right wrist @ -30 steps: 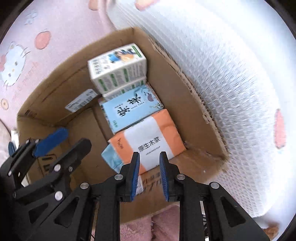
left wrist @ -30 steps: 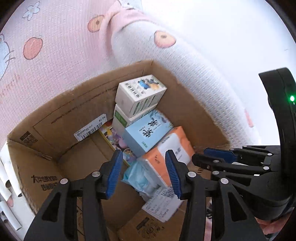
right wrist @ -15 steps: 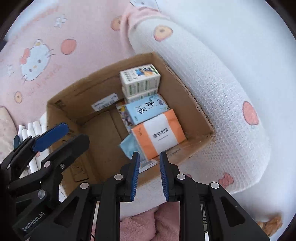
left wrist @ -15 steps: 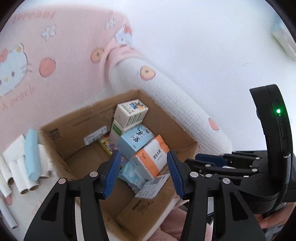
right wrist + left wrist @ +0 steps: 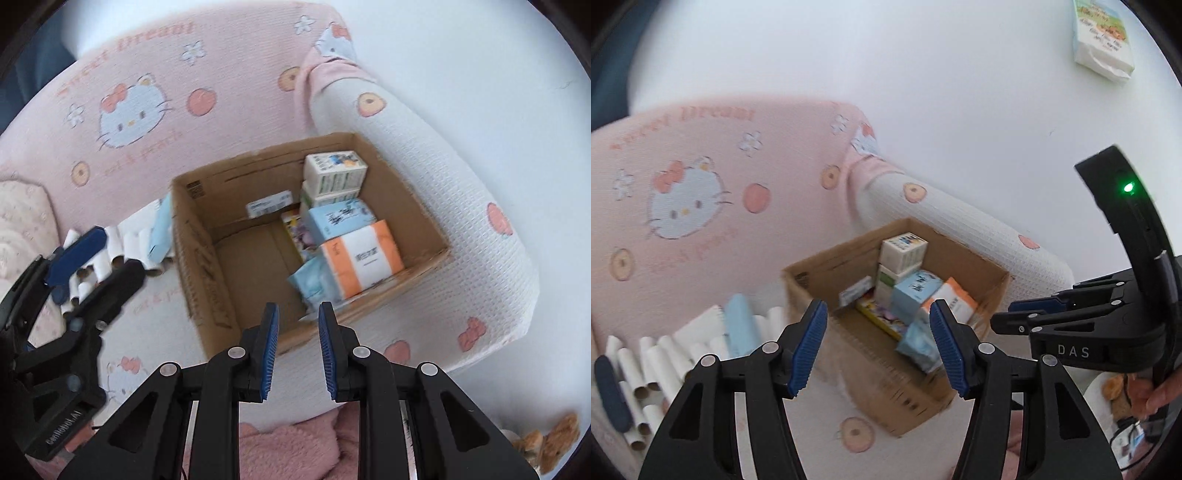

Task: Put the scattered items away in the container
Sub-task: 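Withdraw the right gripper from the box back toward the paper tubes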

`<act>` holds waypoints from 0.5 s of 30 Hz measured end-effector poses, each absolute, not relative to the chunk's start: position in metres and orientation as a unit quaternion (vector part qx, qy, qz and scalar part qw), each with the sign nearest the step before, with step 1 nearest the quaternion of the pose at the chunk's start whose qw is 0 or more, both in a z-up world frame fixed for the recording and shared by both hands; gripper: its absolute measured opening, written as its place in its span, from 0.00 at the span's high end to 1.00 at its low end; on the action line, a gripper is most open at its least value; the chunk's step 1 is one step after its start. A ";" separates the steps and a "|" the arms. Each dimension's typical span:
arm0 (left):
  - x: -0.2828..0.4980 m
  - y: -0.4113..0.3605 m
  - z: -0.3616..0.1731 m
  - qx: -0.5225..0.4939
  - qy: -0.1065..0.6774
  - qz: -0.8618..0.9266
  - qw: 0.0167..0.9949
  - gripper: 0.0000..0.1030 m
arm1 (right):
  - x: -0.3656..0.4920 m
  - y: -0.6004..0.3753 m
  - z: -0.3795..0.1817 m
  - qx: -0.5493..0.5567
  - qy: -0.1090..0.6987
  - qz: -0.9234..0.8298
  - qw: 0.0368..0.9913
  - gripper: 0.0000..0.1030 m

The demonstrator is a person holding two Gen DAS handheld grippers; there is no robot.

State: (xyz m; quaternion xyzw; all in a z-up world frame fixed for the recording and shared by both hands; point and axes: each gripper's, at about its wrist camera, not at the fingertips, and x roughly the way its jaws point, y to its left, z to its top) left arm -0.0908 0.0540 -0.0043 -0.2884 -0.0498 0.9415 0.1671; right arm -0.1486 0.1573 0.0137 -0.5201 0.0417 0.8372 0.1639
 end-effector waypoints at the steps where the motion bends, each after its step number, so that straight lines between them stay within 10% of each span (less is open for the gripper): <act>1: -0.085 0.048 -0.005 -0.286 -0.049 0.943 0.161 0.40 | -0.147 0.152 0.012 -0.522 0.035 0.837 0.161 0.82; 15: -0.034 -0.040 -0.045 -0.345 -0.004 0.936 0.077 0.40 | -0.139 0.062 0.003 -0.515 -0.029 0.851 0.098 0.82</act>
